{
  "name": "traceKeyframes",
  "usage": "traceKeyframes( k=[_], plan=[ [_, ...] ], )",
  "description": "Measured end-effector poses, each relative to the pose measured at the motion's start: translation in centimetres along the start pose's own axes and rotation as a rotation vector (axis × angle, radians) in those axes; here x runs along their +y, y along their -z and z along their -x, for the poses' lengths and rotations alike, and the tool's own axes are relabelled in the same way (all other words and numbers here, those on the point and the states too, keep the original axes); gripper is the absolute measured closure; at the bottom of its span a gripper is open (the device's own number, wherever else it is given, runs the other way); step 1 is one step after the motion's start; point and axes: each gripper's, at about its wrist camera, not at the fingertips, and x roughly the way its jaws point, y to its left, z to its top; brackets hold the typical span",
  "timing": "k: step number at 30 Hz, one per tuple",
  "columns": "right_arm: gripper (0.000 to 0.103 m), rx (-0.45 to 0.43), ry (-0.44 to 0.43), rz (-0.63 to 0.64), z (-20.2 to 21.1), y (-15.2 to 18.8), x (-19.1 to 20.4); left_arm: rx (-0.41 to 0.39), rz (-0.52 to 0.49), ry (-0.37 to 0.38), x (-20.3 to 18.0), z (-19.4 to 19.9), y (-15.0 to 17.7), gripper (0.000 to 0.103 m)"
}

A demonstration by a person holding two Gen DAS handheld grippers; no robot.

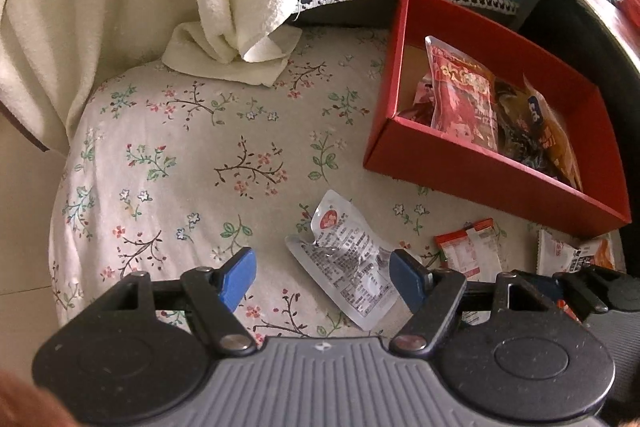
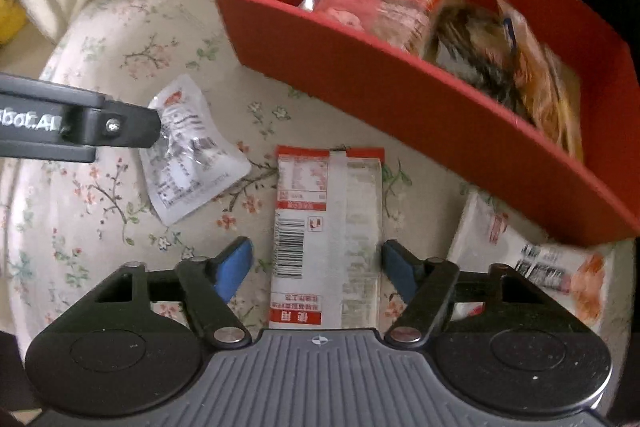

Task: Organize snacks
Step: 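Move left gripper to clear printed sachet while right gripper approaches white-red barcode wrapper, then close left gripper on clear sachet while right gripper grasps the barcode wrapper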

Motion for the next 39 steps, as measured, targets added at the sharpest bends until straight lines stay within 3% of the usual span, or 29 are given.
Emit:
traceKeyframes(
  k=[1,3,8,9,11,13,19,25,30,35,39],
  plan=[
    [0.009,0.012,-0.013,0.004,-0.1,0.0,-0.2,0.002,0.002,0.002,0.1,0.0,0.0,0.036],
    [0.000,0.054,0.009,-0.013,-1.0,0.5,-0.8,0.006,0.005,0.005,0.3,-0.1,0.0,0.036],
    [0.000,0.015,0.005,0.024,-0.6,1.5,-0.7,0.013,0.016,-0.001,0.6,-0.4,0.0,0.036],
    [0.001,0.014,0.003,0.030,-0.4,1.7,-0.8,0.015,0.017,0.001,0.7,-0.5,0.0,0.036],
    [0.013,0.003,0.032,0.046,0.3,1.9,-0.8,0.017,0.014,-0.003,0.8,-0.6,0.1,0.036],
    [0.042,-0.005,0.016,0.048,1.6,2.2,-1.0,0.022,0.013,-0.005,0.8,-0.7,0.1,0.036],
    [0.045,0.011,0.015,0.120,3.3,3.6,-0.3,0.046,0.016,-0.017,0.5,-1.7,0.3,0.036],
    [0.045,-0.064,-0.021,0.081,5.7,3.8,-1.7,0.074,0.123,0.022,-0.2,-2.8,-0.1,0.036],
    [0.045,-0.063,-0.037,0.065,6.1,4.2,-2.8,0.071,0.201,-0.015,-1.7,-4.1,-0.1,0.033],
    [0.044,-0.075,-0.043,0.056,6.4,3.9,-3.3,0.014,0.183,-0.100,-3.5,-4.9,-0.5,0.030],
    [0.044,-0.083,-0.046,0.052,6.8,3.7,-3.4,-0.041,0.056,-0.158,-4.7,-5.5,-0.3,0.028]
  ],
)
